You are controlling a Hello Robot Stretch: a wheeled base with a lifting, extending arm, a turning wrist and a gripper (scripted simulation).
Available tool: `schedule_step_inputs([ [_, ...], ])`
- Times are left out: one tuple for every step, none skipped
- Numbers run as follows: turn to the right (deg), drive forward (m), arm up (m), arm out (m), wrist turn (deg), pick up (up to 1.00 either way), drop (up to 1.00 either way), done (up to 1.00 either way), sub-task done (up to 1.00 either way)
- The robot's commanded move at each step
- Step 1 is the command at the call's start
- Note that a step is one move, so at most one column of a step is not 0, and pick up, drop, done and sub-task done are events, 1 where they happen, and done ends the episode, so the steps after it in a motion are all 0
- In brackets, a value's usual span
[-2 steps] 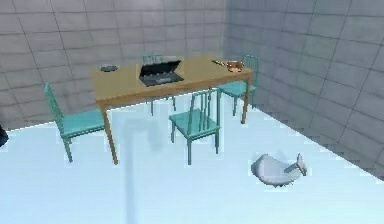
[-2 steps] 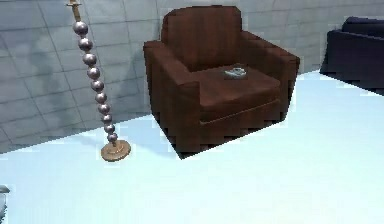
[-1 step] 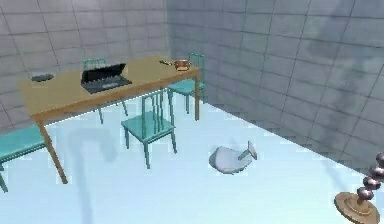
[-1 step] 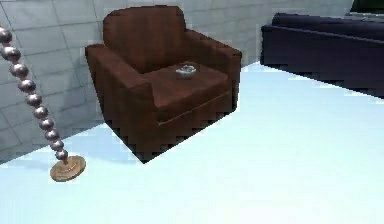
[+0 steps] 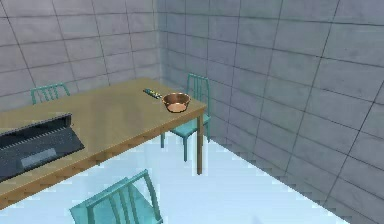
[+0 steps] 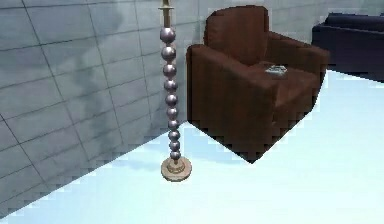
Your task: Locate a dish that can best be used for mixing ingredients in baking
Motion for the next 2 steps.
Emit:
schedule_step_inputs([
  [9.0, 0.0, 0.0, 0.0, 0.0, 0.0, 0.0, 0.0, 0.0],
  [0.0, 0.3, 0.0, 0.0, 0.0, 0.0, 0.0, 0.0, 0.0],
])
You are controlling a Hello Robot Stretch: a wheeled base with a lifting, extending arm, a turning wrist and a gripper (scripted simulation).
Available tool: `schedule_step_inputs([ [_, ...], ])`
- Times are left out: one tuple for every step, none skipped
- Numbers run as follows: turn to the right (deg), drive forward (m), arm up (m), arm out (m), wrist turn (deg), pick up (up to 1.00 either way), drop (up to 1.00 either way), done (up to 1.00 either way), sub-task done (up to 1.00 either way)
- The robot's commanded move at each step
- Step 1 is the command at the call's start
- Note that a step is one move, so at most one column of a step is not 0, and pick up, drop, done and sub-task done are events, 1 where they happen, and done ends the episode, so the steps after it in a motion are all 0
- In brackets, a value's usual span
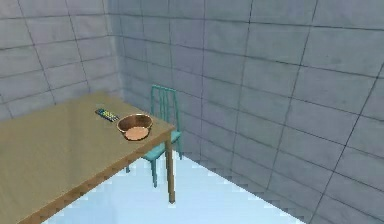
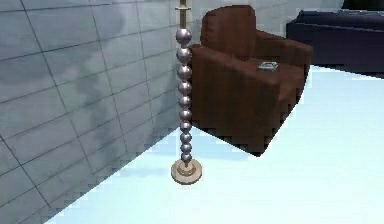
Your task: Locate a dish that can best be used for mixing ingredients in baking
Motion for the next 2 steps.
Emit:
schedule_step_inputs([
  [-15.0, 0.0, 0.0, 0.0, 0.0, 0.0, 0.0, 0.0, 0.0],
  [0.0, 0.0, 0.0, 0.0, 0.0, 0.0, 0.0, 1.0, 0.0],
])
